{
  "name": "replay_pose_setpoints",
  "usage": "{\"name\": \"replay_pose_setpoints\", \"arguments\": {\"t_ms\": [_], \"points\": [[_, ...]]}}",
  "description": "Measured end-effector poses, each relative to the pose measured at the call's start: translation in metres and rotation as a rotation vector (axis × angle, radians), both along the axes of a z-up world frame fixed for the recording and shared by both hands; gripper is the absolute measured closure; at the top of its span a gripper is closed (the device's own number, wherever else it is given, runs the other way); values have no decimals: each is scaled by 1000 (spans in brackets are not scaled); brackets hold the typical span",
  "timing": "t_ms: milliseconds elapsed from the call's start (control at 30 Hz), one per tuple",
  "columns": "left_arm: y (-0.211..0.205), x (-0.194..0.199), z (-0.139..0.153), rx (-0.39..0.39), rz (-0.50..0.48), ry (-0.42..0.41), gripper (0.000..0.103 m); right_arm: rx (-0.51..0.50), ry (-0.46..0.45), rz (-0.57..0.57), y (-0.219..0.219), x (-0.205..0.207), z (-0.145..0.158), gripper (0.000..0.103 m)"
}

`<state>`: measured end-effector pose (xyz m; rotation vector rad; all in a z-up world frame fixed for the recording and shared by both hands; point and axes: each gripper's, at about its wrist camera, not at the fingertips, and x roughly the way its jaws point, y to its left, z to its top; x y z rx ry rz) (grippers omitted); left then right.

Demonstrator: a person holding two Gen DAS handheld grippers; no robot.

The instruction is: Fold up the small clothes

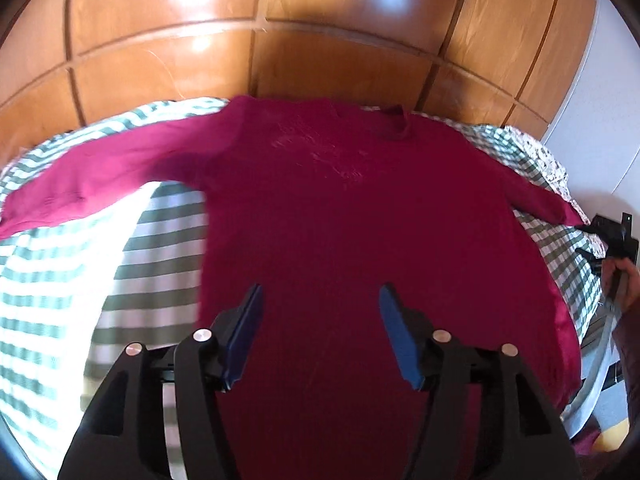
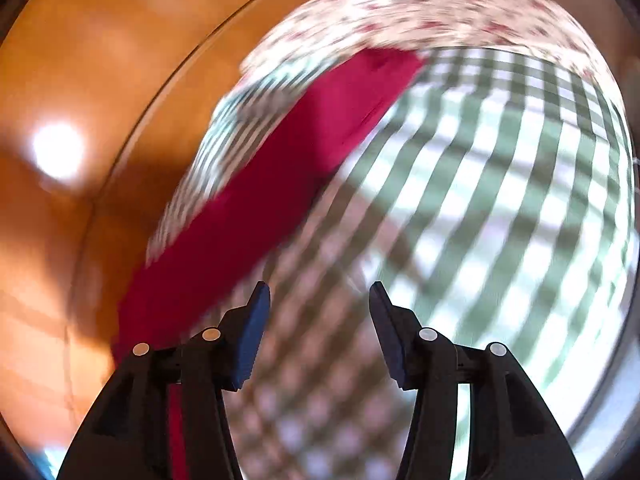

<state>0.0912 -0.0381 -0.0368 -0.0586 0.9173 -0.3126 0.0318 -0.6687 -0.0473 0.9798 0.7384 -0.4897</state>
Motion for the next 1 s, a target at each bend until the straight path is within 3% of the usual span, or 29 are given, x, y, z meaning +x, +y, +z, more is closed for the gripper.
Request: {"name": "replay_pose_setpoints", "arguments": {"t_ms": [200,267,333,400,467,600,767,1000], "points": [[-33,22,-26,36,-43,65,37,20,29,-113,-45,40,-11,52],[-38,26,-32,46,-48,65,30,6,42,-120,-54,55,-13,52],[-42,29,-35,50,-56,58,25,-25,69,-98,-60,66,-14,65],[-46,32,-37,50,-66,56,22,-77,106,-51,-53,80,-8,91],[-48,31,-39,43,-64,49,19,-149,99,0,-42,87,8,95],[-46,32,-41,37,-62,34,16,-264,34,159,2,102,43,95],[-43,30,-39,5,-67,37,11,-324,-63,378,75,131,76,95],[-30,39,-34,-109,-55,90,7,-322,-151,705,221,176,82,95]]}}
